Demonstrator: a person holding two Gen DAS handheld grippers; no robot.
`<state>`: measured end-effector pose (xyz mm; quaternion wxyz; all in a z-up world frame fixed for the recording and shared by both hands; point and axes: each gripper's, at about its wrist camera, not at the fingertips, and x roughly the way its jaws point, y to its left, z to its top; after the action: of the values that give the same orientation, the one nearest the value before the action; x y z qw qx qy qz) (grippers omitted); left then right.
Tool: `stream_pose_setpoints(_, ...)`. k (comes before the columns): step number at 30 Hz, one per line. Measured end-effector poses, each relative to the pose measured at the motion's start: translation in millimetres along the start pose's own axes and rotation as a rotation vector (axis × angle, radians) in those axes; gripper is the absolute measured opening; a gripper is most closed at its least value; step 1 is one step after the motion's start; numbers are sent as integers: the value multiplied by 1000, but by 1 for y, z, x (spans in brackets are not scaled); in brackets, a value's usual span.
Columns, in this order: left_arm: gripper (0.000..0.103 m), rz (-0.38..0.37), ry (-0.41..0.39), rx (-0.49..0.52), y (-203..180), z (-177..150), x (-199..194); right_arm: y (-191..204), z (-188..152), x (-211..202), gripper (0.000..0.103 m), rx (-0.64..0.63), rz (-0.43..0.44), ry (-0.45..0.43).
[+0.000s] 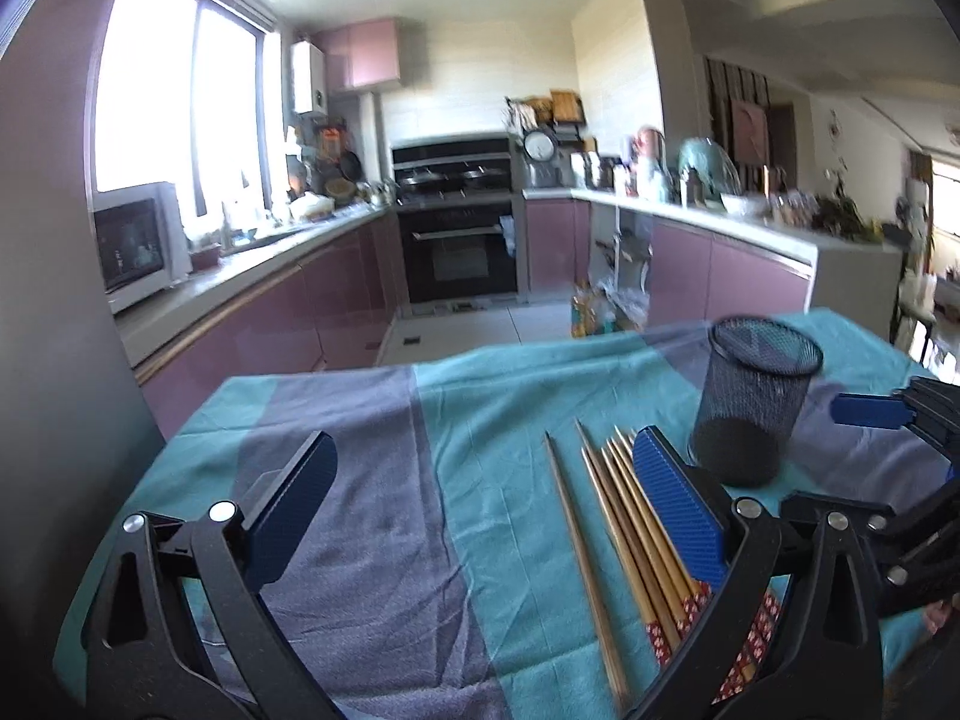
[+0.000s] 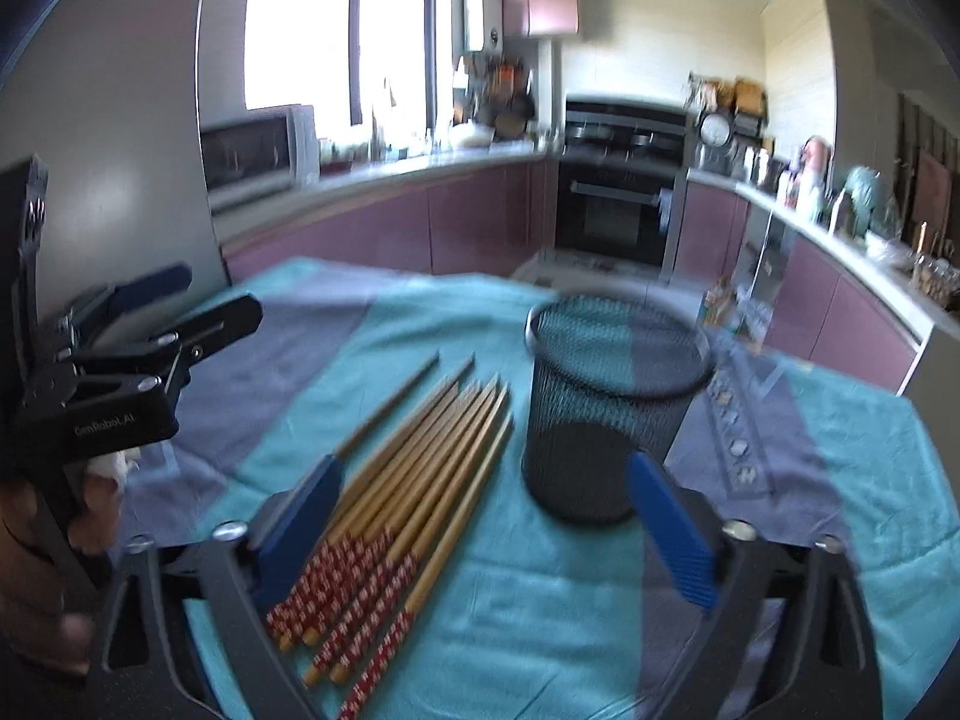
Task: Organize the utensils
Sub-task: 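Grasp one wooden chopstick from the row with the right gripper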
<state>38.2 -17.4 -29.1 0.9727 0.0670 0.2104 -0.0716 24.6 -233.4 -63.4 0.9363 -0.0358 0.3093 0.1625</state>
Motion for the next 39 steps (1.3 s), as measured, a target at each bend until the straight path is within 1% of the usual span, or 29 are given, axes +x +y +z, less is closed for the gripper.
stream_pose_setpoints(2, 92, -21, 63, 26, -3, -5, 13, -2, -4, 14, 76, 23, 6, 65)
stream_pose_setpoints(4, 86, -39, 133, 53, -7, -10, 28, -2, -6, 28, 66, 40, 18, 118)
stream_pose_setpoints(5, 84, -45, 160, 61, -10, -14, 34, -1, -7, 32, 65, 42, 15, 127)
stream_pose_setpoints(6, 80, -46, 189, 68, -12, -18, 41, 0, -8, 36, 62, 45, 11, 140)
stream_pose_setpoints(7, 76, -54, 221, 75, -13, -20, 49, 0, -9, 39, 57, 52, 14, 152)
stream_pose_setpoints(9, 71, -67, 258, 84, -15, -25, 60, 0, -9, 43, 54, 67, 19, 168)
stream_pose_setpoints(10, 68, -70, 268, 87, -17, -27, 64, -1, -10, 44, 50, 73, 18, 175)
stream_pose_setpoints(12, 68, -87, 293, 102, -20, -31, 74, 0, -12, 48, 46, 86, 27, 196)
stream_pose_setpoints(13, 68, -92, 306, 105, -23, -31, 78, -1, -11, 49, 46, 88, 29, 201)
stream_pose_setpoints(17, 64, -110, 356, 130, -34, -37, 100, 2, -7, 56, 42, 54, 1, 219)
stream_pose_setpoints(20, 58, -133, 384, 127, -37, -37, 114, 5, -6, 58, 40, 29, -15, 230)
stream_pose_setpoints(22, 48, -145, 413, 121, -39, -38, 126, 5, -4, 60, 36, 22, -14, 235)
stream_pose_setpoints(23, 45, -154, 431, 114, -40, -37, 130, 5, -4, 60, 35, 24, -11, 237)
stream_pose_setpoints(26, 38, -183, 443, 96, -40, -35, 142, 4, -2, 62, 30, 32, 5, 242)
stream_pose_setpoints(28, 31, -205, 448, 80, -43, -34, 150, 2, 1, 65, 23, 50, 20, 245)
stream_pose_setpoints(29, 29, -211, 450, 68, -43, -33, 153, 2, 2, 65, 22, 56, 27, 246)
stream_pose_setpoints(30, 26, -215, 450, 59, -44, -32, 154, 0, 2, 66, 18, 71, 41, 246)
stream_pose_setpoints(31, 19, -219, 450, 50, -46, -32, 157, -3, 3, 66, 14, 84, 53, 247)
stream_pose_setpoints(33, 11, -229, 455, 27, -48, -31, 157, -5, 3, 66, 10, 106, 72, 250)
stream_pose_setpoints(36, 10, -235, 461, 0, -48, -30, 159, -8, 1, 63, 7, 130, 94, 246)
stream_pose_setpoints(39, 8, -249, 456, -20, -43, -30, 150, -9, 1, 57, 6, 134, 98, 235)
